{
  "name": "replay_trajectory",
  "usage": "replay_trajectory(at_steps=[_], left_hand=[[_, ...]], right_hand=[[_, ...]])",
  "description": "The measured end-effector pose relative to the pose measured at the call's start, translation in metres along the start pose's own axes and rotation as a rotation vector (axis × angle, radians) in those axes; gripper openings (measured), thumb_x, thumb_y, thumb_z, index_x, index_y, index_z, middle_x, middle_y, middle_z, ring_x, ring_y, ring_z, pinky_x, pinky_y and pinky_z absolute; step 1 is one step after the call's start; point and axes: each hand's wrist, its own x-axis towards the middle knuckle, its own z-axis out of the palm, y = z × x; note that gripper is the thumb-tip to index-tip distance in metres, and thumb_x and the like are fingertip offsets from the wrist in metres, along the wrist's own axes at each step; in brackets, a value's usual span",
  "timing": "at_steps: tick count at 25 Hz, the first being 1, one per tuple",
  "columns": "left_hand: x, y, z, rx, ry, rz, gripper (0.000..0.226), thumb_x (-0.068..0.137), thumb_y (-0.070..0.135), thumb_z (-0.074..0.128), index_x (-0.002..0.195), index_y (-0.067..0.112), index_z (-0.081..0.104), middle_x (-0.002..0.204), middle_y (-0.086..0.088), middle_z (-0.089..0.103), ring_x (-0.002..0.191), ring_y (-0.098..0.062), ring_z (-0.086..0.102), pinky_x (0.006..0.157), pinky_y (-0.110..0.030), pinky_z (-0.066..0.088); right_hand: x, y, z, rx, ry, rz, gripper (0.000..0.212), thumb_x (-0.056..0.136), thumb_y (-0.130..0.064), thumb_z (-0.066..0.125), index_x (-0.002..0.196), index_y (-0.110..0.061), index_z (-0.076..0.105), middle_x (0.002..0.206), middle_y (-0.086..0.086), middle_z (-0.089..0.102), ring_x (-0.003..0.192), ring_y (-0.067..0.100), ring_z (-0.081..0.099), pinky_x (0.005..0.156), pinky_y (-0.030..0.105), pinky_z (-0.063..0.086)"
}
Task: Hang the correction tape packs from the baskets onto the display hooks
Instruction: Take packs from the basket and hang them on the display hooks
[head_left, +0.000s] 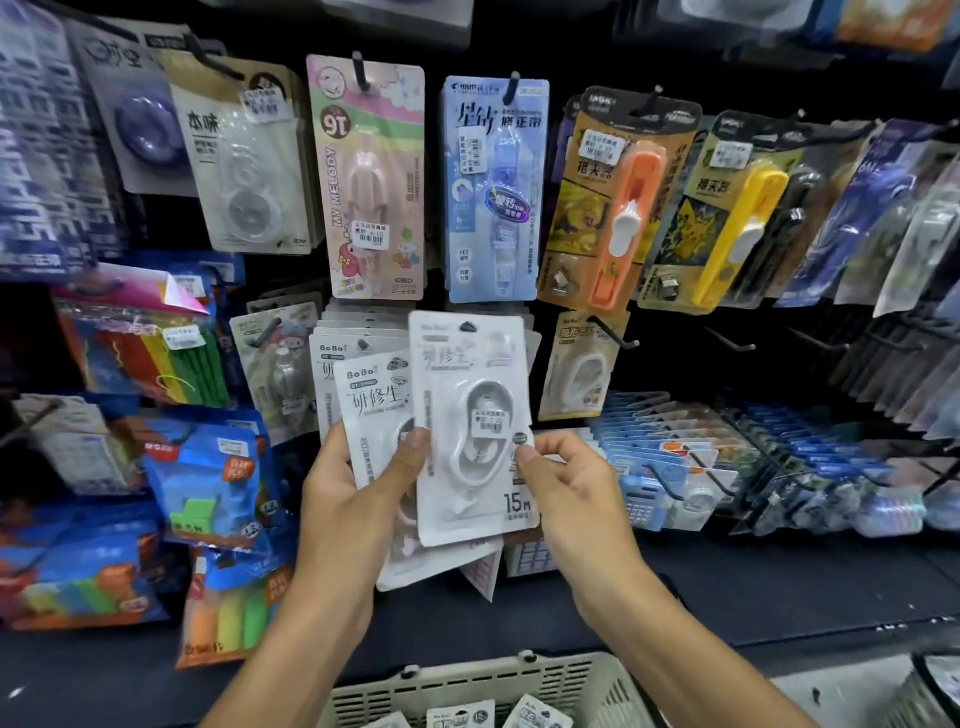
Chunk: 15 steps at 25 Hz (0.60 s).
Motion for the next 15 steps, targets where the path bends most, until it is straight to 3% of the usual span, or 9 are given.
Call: replay_trajectory(at_steps=[2, 4, 7, 10, 12, 15], left_hand=[[0.002, 0.0, -0.004, -0.027, 0.065, 0.026, 0.031, 0.086, 0.028, 0.071, 0.117, 0.028, 0.068, 0.109, 0.011, 0.079, 0.098, -0.008, 0.076, 0.068, -0.016, 0.058], [0.007, 0.002, -0.01, -0.052, 0.157, 0.031, 0.025, 0.091, 0.025, 0.07, 0.116, 0.027, 0.068, 0.109, 0.01, 0.079, 0.096, -0.011, 0.077, 0.065, -0.02, 0.059], [0.01, 0.008, -0.015, -0.064, 0.225, 0.064, 0.021, 0.094, 0.024, 0.069, 0.114, 0.029, 0.068, 0.11, 0.01, 0.079, 0.098, -0.012, 0.076, 0.067, -0.023, 0.06], [0.009, 0.013, -0.014, -0.056, 0.222, 0.1, 0.019, 0.095, 0.023, 0.069, 0.112, 0.029, 0.067, 0.109, 0.013, 0.078, 0.096, -0.007, 0.076, 0.066, -0.017, 0.059], [0.008, 0.015, -0.014, -0.067, 0.216, 0.109, 0.017, 0.096, 0.021, 0.068, 0.111, 0.03, 0.067, 0.108, 0.015, 0.078, 0.094, -0.005, 0.076, 0.064, -0.016, 0.058], [0.008, 0.018, -0.015, -0.078, 0.217, 0.107, 0.017, 0.096, 0.021, 0.068, 0.111, 0.029, 0.067, 0.108, 0.014, 0.078, 0.094, -0.005, 0.076, 0.064, -0.016, 0.058]], right_hand=[[0.004, 0.0, -0.004, 0.057, 0.075, 0.064, 0.015, 0.105, -0.025, 0.052, 0.094, -0.015, 0.059, 0.079, 0.016, 0.07, 0.056, 0.024, 0.064, 0.045, 0.029, 0.05], [0.008, 0.0, -0.016, -0.019, 0.121, 0.063, 0.016, 0.105, -0.025, 0.051, 0.094, -0.015, 0.057, 0.068, 0.01, 0.065, 0.041, 0.017, 0.057, 0.035, 0.021, 0.037], [0.008, 0.003, -0.026, -0.15, 0.14, -0.064, 0.016, 0.105, -0.022, 0.051, 0.09, -0.017, 0.056, 0.054, 0.005, 0.049, 0.039, 0.008, 0.033, 0.039, 0.021, 0.026], [-0.004, 0.009, -0.021, -0.18, 0.174, -0.123, 0.015, 0.104, -0.02, 0.052, 0.09, -0.021, 0.058, 0.064, 0.016, 0.061, 0.049, 0.012, 0.042, 0.046, 0.023, 0.032], [-0.009, 0.009, -0.021, -0.142, 0.18, -0.15, 0.016, 0.105, -0.02, 0.051, 0.091, -0.02, 0.06, 0.069, 0.007, 0.066, 0.054, 0.009, 0.05, 0.049, 0.021, 0.037], [-0.012, 0.004, -0.027, -0.134, 0.126, -0.2, 0.019, 0.105, -0.02, 0.051, 0.09, -0.02, 0.061, 0.064, -0.004, 0.063, 0.048, 0.0, 0.046, 0.047, 0.013, 0.035]])
